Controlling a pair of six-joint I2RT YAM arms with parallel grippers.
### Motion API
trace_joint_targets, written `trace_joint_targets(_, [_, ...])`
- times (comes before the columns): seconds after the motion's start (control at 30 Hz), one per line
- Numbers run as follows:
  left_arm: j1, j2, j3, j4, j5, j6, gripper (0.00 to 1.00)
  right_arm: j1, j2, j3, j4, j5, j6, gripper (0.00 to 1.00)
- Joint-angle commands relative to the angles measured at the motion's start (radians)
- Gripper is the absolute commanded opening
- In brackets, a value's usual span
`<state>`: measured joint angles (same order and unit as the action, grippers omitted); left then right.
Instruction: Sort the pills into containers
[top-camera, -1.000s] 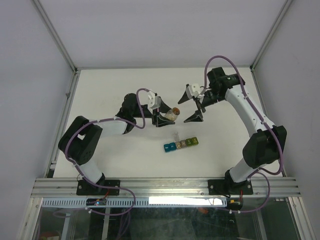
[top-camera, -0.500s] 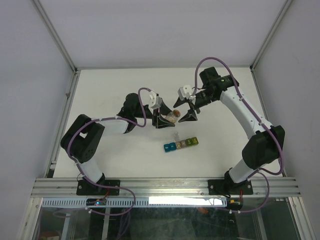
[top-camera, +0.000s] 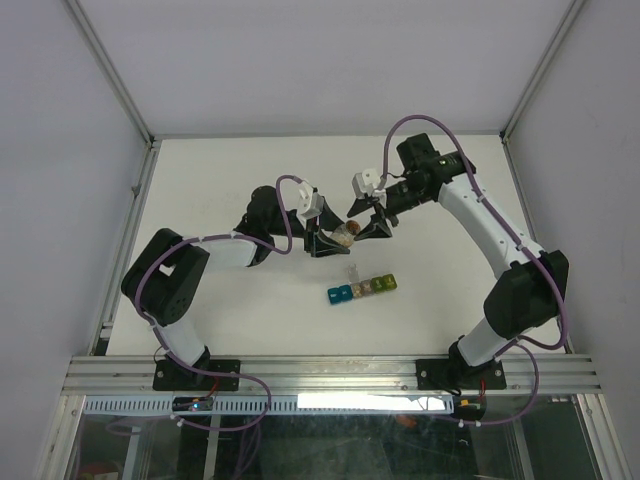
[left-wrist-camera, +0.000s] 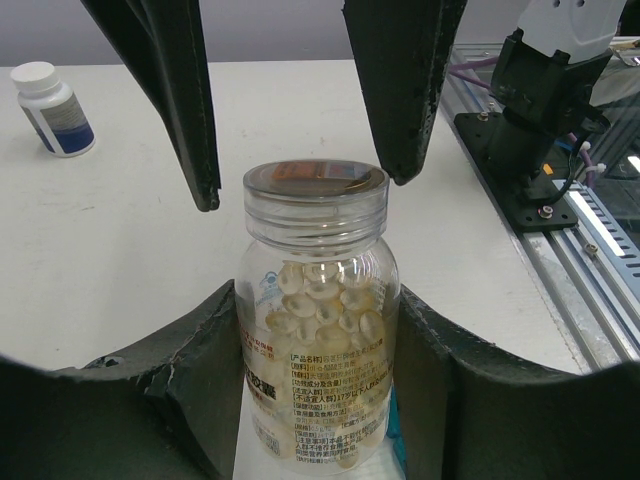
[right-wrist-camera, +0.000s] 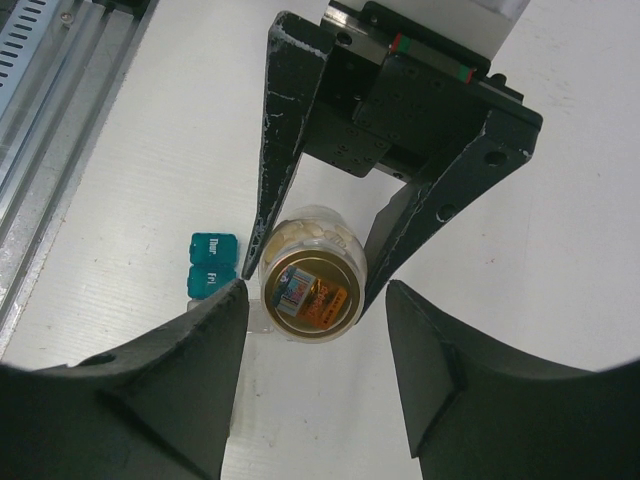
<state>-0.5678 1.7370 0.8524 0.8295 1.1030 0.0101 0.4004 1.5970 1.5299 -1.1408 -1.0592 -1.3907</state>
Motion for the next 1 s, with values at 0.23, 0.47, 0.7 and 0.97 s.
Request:
trace_joint_targets(0.23, [0.003, -0.002, 0.029, 0.064, 0.029, -0.012, 0.0, 0.024, -0.017, -0.009, 0.051, 0.017, 0.053, 0.48])
trace_joint_targets(0.47, [0.004, -0.031, -0.037, 0.184, -0.059, -0.021, 0.0, 0.023, -0.031, -0.054, 0.17, 0.053, 0.243, 0.38])
trace_joint_targets(0.7, [0.001, -0.079, -0.165, 0.431, -0.35, -0.042, 0.0, 0.044, -0.074, -0.174, 0.521, 0.317, 0.852, 0.33])
trace_joint_targets(0.97, [-0.055, -0.107, -0.163, 0.324, -0.614, 0.066, 0.0, 0.056, -0.044, -0.171, 0.58, 0.427, 1.173, 0.44])
